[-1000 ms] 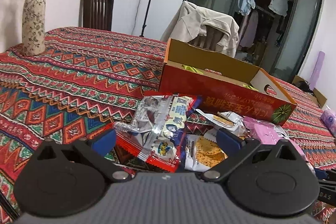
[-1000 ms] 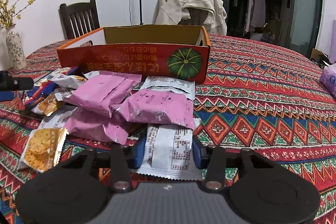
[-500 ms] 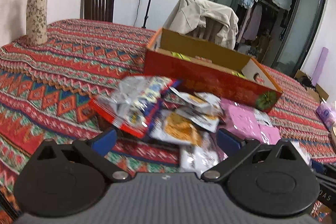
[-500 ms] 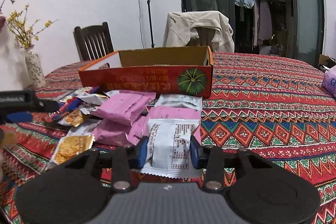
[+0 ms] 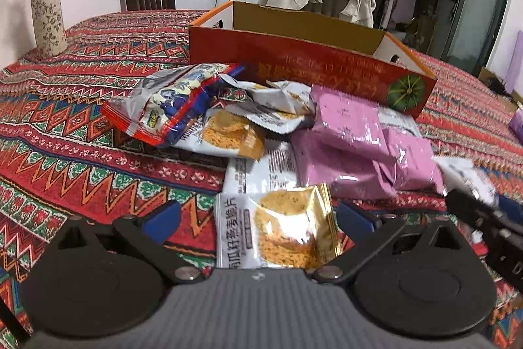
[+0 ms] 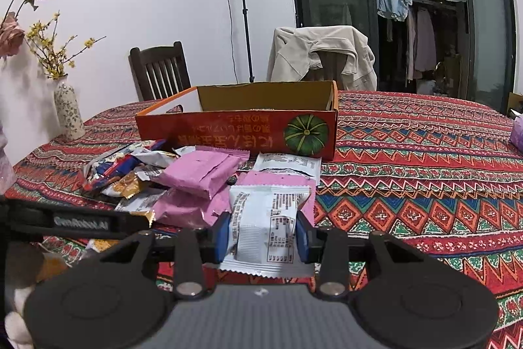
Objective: Organize snacks
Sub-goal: 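Grasp the gold cracker packet with the left gripper, then carry both packets over the cardboard box and open both grippers inside it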
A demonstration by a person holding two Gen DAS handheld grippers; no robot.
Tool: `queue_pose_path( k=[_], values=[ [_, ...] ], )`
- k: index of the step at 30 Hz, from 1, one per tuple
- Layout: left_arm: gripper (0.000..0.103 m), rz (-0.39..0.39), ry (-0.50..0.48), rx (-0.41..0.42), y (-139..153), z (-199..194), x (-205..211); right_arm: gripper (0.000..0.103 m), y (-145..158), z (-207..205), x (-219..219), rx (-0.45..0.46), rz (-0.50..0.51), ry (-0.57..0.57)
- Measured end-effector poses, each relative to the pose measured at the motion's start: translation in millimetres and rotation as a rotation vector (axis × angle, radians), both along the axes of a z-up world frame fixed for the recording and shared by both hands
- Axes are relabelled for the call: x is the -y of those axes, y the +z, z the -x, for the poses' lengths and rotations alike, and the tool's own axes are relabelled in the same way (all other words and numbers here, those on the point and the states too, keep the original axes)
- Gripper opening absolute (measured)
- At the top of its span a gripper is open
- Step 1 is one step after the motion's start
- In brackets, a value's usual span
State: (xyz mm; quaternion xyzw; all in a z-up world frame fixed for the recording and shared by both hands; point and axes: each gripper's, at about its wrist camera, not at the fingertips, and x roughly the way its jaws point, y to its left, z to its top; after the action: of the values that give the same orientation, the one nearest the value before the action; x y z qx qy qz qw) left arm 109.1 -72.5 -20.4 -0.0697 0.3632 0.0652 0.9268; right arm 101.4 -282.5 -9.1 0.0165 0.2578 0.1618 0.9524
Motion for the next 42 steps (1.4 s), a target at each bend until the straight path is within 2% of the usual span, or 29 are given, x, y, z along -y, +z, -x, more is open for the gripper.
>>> queue_pose_path(
  k=[4,9,17,19,21,26,32,42],
  values=[
    [0.103,-0.01,-0.026,-0.018,-6,-1,9,0.039,-1,1,3,0.006,-0.01,-0.002],
    [0.103,-0.083,-0.02,-0.013,-11,0,18,0.039,-3,0,0,0.003,-0.009,0.013],
    [0.102,-0.086,-0.02,-0.018,-11,4,18,0.039,-4,2,-2,0.001,-0.021,0.015],
    [0.098,-0.084,-0.029,-0.011,-11,8,17,0.039,-3,4,0,0.003,-0.028,0.006],
    [0.082,-0.08,-0.026,0.0,-8,14,14,0.039,-3,6,2,0.004,-0.032,0.005],
    [0.063,-0.043,-0.047,0.024,-3,20,3,0.039,0,11,-1,0.011,-0.029,0.006],
    [0.062,-0.007,-0.08,0.059,6,30,-2,0.039,7,20,-4,0.027,-0.018,-0.001],
    [0.063,-0.016,-0.132,0.197,52,38,-9,0.039,29,17,-9,0.069,0.009,-0.024]
  ],
)
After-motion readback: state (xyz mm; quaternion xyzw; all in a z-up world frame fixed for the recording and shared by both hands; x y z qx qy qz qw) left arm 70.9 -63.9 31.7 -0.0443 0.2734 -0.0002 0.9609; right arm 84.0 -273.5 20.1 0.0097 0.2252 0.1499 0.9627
